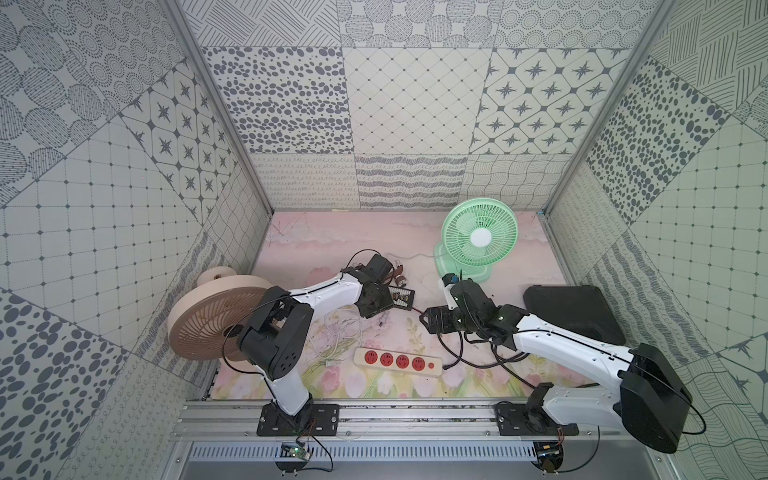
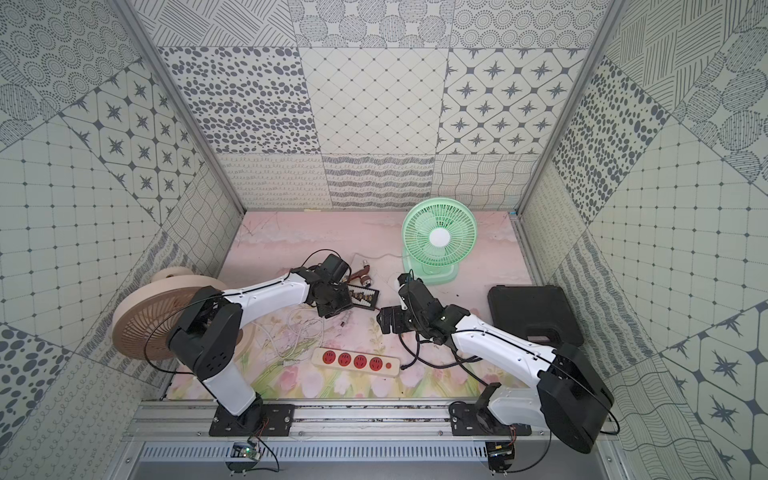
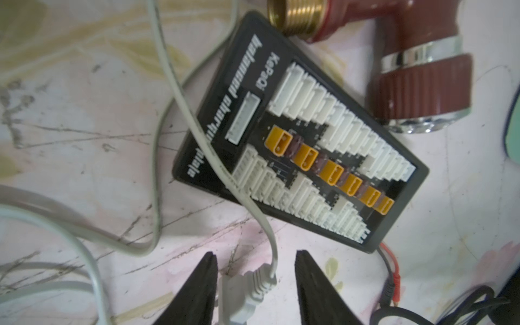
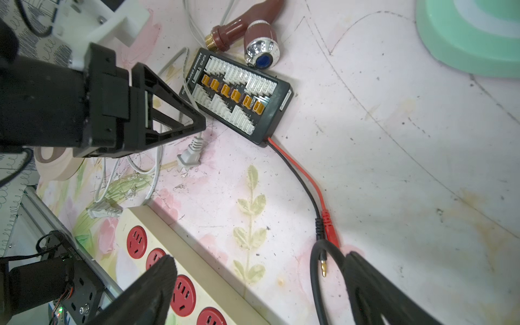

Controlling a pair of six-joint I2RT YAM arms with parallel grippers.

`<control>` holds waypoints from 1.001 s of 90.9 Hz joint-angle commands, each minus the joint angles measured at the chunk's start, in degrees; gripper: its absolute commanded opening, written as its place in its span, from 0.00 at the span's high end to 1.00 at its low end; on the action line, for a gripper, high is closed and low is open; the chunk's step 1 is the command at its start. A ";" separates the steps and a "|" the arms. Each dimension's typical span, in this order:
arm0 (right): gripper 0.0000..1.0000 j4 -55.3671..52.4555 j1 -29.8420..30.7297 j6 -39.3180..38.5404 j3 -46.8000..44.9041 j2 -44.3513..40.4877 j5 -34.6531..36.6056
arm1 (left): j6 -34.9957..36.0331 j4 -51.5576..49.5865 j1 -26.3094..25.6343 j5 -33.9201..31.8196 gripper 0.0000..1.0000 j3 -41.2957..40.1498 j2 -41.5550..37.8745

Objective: Plug the desk fan into the power strip
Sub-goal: Pick up the plug from the center of the board.

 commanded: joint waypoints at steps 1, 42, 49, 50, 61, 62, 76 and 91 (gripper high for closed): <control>0.03 2.00 -0.16 1.20 -0.94 -1.51 -0.43 | -1.11 0.54 -0.67 -1.61 0.54 0.13 1.86; 0.03 3.01 -0.16 2.26 -1.17 -2.35 -2.10 | -1.38 4.37 -1.97 -1.76 0.74 -0.05 5.43; 0.03 3.06 -0.17 2.35 -1.19 -2.47 -2.49 | -1.33 3.36 -2.04 -2.04 0.92 0.60 5.18; 0.03 3.05 -0.17 2.36 -1.21 -2.53 -2.52 | -1.36 3.33 -2.04 -2.16 0.93 0.69 5.15; 0.03 3.04 -0.18 2.27 -1.69 -3.38 -2.14 | -0.93 -1.57 -2.13 -4.42 1.00 1.15 0.90; 0.03 3.04 -0.22 2.27 -1.76 -3.47 -2.08 | -0.84 -1.90 -2.13 -4.58 1.00 1.14 0.55; 0.03 3.04 -0.28 2.52 -2.17 -4.20 -1.89 | 1.48 -8.45 -2.12 -8.39 1.00 4.36 -8.59; 0.03 3.02 -0.39 2.56 -2.51 -5.68 -1.25 | 5.39 -14.54 -2.10 -8.55 1.00 14.33 -14.77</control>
